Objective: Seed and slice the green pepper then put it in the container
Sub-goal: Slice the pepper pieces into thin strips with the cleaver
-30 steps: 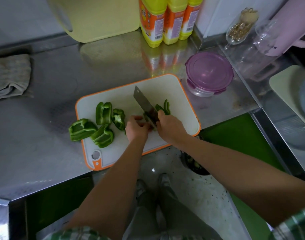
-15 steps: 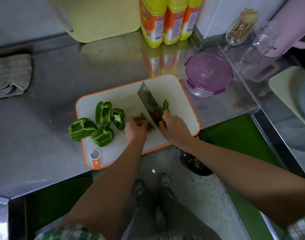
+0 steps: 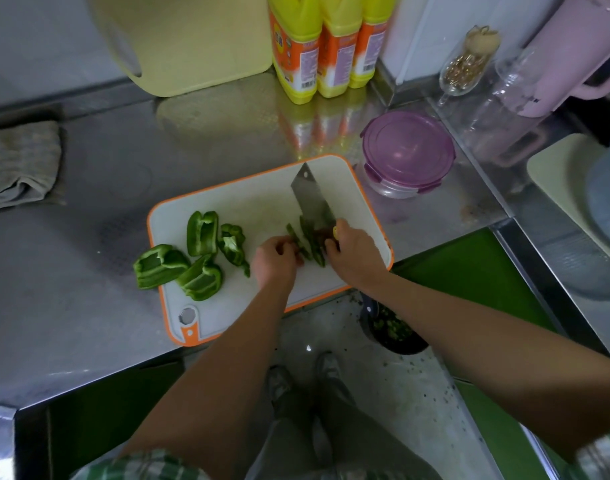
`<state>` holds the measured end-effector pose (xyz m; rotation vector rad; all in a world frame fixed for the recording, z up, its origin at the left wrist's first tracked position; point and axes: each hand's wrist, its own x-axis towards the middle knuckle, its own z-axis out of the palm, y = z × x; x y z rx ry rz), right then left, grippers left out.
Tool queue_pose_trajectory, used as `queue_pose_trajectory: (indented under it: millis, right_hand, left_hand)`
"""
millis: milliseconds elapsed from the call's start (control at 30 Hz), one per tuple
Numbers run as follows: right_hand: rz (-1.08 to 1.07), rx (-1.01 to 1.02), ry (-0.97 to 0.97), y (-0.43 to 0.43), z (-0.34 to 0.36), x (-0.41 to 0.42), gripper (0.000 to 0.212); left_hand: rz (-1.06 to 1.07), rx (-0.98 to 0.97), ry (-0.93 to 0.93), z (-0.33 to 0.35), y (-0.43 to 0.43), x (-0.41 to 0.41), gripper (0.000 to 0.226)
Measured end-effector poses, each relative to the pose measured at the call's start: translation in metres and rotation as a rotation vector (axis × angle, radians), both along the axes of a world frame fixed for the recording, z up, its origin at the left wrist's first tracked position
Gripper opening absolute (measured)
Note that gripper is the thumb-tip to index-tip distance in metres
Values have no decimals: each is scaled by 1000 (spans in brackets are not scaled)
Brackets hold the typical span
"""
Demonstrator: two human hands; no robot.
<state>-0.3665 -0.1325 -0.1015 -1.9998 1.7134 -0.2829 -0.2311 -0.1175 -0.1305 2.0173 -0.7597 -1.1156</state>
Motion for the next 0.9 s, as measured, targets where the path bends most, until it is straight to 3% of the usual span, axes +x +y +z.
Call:
queue_pose_trajectory:
  millis: [267,433,533,600,767,900]
  right_hand:
    - [168,114,-36,14,4,20,15]
    - [65,130,38,9,-2,0,26]
    - [-13,86,124,1,3,-7,26]
    - [-25,62,78,0,6,-3,20]
    - [159,132,13,10,1,7,16]
    - [-11,84,101,0,-1,-11,24]
  left_hand:
    - [-45,76,-264,10,6,12,23]
    - [-159,100,-323,9,10,13,29]
    - [-177,100,-323,7,10,13,30]
    - [-181,103,-324,8,11,14,30]
    - [-197,104,-338,11,11,14,29]
    - [-222,125,-313,11,10,15,32]
